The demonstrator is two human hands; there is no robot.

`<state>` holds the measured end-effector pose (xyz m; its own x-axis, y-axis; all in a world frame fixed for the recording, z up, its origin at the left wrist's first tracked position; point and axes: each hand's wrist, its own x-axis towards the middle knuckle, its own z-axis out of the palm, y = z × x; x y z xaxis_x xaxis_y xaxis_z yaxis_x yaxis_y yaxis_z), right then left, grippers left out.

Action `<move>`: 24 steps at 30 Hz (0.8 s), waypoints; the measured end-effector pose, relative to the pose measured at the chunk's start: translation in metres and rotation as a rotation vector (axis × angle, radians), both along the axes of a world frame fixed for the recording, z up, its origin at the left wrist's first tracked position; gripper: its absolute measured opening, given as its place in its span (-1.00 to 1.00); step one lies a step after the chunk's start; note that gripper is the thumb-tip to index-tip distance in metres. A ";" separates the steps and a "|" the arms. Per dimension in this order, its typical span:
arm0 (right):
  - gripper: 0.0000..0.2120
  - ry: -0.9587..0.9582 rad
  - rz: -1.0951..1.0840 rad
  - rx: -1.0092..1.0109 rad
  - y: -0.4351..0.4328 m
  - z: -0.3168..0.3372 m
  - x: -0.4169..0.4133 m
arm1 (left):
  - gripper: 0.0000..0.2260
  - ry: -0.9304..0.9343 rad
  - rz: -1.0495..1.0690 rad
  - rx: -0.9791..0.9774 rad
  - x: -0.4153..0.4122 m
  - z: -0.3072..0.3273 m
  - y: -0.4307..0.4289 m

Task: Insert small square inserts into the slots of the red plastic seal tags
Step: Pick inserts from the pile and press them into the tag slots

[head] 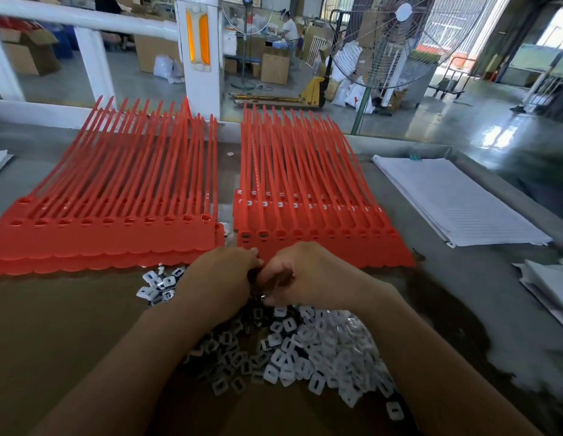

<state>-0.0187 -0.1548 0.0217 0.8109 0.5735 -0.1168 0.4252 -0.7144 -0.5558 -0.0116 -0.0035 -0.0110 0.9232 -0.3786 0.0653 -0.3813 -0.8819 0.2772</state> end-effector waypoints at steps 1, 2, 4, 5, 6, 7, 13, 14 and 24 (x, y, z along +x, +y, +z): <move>-0.72 -0.021 0.032 -0.027 0.003 -0.001 -0.001 | -0.66 -0.003 -0.001 -0.008 0.000 0.001 0.000; -0.70 -0.050 0.060 -0.063 0.006 -0.003 -0.002 | -0.66 -0.006 0.000 -0.016 -0.001 0.001 0.001; -0.70 -0.098 0.075 -0.113 0.009 -0.006 -0.003 | -0.66 -0.010 0.005 -0.032 -0.001 0.001 0.001; -0.73 -0.102 0.072 -0.107 0.010 -0.006 -0.004 | -0.66 -0.010 0.004 -0.039 -0.001 0.001 0.001; -0.76 -0.095 0.072 -0.087 0.010 -0.007 -0.004 | -0.67 -0.010 0.002 -0.045 -0.001 0.001 0.001; -0.79 -0.086 0.074 -0.067 0.010 -0.007 -0.005 | -0.67 -0.008 0.001 -0.046 -0.001 0.001 0.001; -0.85 -0.017 -0.014 0.092 0.007 -0.006 -0.003 | -0.73 -0.034 0.007 -0.011 -0.001 0.000 0.000; -0.87 -0.008 -0.032 0.132 0.007 -0.005 -0.003 | -0.74 -0.036 0.009 -0.014 -0.001 0.000 0.000; -0.91 0.006 -0.143 0.264 -0.002 -0.004 0.001 | -0.73 -0.001 0.000 -0.032 -0.005 0.003 -0.001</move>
